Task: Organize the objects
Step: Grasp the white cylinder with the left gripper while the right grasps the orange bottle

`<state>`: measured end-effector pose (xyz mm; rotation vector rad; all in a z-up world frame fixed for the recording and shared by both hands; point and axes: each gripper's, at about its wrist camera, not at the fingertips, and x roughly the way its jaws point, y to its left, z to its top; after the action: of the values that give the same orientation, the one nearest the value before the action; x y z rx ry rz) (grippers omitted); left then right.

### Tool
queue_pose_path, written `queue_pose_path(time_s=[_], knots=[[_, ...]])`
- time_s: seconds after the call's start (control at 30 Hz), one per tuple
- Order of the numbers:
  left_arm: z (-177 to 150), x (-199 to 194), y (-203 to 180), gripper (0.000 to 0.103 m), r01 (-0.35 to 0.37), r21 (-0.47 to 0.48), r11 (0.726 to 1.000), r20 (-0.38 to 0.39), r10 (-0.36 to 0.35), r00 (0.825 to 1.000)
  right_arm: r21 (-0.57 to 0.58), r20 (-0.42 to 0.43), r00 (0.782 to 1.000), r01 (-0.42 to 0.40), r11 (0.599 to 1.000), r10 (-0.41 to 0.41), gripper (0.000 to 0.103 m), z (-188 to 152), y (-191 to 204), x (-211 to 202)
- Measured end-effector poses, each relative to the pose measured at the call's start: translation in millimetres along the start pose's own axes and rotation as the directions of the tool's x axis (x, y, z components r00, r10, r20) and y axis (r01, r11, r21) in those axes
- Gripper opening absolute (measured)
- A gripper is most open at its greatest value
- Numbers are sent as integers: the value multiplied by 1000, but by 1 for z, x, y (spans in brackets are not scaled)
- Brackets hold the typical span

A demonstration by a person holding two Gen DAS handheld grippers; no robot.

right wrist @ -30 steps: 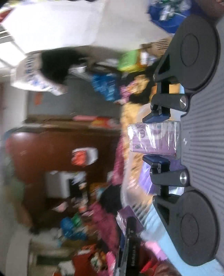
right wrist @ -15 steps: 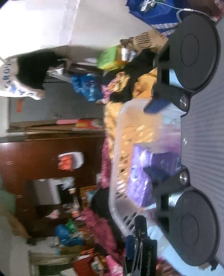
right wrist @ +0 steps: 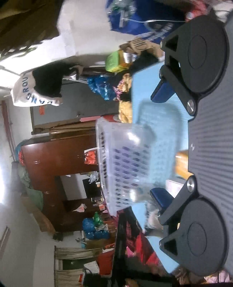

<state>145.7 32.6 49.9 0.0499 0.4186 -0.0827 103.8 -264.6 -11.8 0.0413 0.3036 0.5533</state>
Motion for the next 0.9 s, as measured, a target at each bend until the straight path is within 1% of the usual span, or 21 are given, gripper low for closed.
queue_pose_path(time_s=[0.03, 0.1, 0.17, 0.23, 0.27, 0.3, 0.33, 0.4, 0.47, 0.53, 0.57, 0.6, 0.67, 0.73, 0.77, 0.8, 0.9], knots=[[-2, 5, -2, 94, -5, -4, 1000, -10, 5, 1000, -1, -14, 1000, 4, 1000, -4, 103, -4, 3, 0], [-5, 13, -7, 94, -11, -16, 1000, -25, 10, 1000, -3, -8, 1000, 20, 1000, -20, 103, -7, 6, 1], [-9, 18, -10, 94, -19, -18, 1000, -39, 18, 999, -19, 0, 1000, 12, 1000, -12, 103, -13, 14, 5], [-10, 23, -16, 94, -28, -5, 1000, -51, 28, 998, -54, -12, 1000, 2, 999, -3, 102, -19, 21, 9], [-11, 26, -19, 93, -39, 6, 999, -55, 39, 998, -72, -21, 1000, 3, 997, -5, 98, -22, 23, 11], [-11, 29, -23, 92, -53, 17, 998, -63, 54, 997, -84, -32, 999, 5, 996, -7, 91, -25, 24, 13], [-11, 32, -25, 91, -63, 23, 998, -71, 64, 995, -96, -47, 999, 2, 995, -7, 88, -26, 26, 16], [-11, 38, -31, 85, -78, 41, 996, -86, 82, 993, -107, -61, 998, -4, 994, -2, 77, -29, 26, 17], [-11, 43, -34, 83, -105, 59, 993, -95, 110, 989, -123, -73, 997, -6, 992, -3, 70, -28, 26, 16], [-11, 49, -34, 83, -115, 69, 991, -114, 122, 986, -126, -84, 996, -8, 992, -2, 67, -29, 26, 15], [-11, 51, -33, 82, -118, 65, 991, -126, 126, 984, -126, -92, 996, -13, 992, 1, 63, -30, 25, 16], [-12, 54, -33, 79, -120, 61, 991, -134, 127, 983, -129, -99, 995, -17, 991, 5, 59, -30, 25, 16], [-12, 59, -32, 75, -132, 57, 990, -148, 139, 979, -133, -111, 994, -23, 991, 8, 57, -33, 26, 18], [-12, 64, -31, 64, -152, 61, 986, -157, 160, 975, -141, -116, 993, -29, 990, 12, 54, -34, 27, 19], [-13, 66, -30, 51, -147, 59, 987, -165, 155, 974, -150, -119, 993, -29, 988, 11, 51, -35, 28, 20], [-13, 66, -29, 51, -132, 48, 990, -166, 138, 977, -159, -119, 993, -27, 987, 8, 49, -37, 28, 20], [-15, 57, -27, 50, -136, 43, 990, -125, 140, 982, -182, -118, 993, -22, 983, 0, 48, -37, 29, 21]])
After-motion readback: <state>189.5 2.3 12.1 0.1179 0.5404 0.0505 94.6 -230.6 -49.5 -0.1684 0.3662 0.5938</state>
